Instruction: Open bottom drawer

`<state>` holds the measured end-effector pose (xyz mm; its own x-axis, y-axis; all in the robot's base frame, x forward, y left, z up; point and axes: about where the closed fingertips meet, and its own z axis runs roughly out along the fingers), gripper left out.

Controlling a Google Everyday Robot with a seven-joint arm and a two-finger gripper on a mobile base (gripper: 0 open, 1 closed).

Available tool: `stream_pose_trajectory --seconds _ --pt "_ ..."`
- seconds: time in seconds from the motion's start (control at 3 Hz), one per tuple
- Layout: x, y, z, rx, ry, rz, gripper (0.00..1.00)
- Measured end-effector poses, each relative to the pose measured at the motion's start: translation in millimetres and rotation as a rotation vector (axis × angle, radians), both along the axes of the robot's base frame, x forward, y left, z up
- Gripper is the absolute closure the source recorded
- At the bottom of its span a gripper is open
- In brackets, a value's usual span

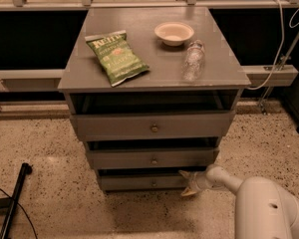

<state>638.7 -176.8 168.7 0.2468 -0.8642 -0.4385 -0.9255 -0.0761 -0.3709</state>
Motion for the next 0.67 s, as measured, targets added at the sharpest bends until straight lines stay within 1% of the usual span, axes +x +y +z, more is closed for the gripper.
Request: stream_pose_trajectory --seconds 0.33,0.67 --pt "1 6 11 0.003 -0.029 0.017 0.29" --pt "-7 14 25 0.014 -0.049 0.044 0.28"
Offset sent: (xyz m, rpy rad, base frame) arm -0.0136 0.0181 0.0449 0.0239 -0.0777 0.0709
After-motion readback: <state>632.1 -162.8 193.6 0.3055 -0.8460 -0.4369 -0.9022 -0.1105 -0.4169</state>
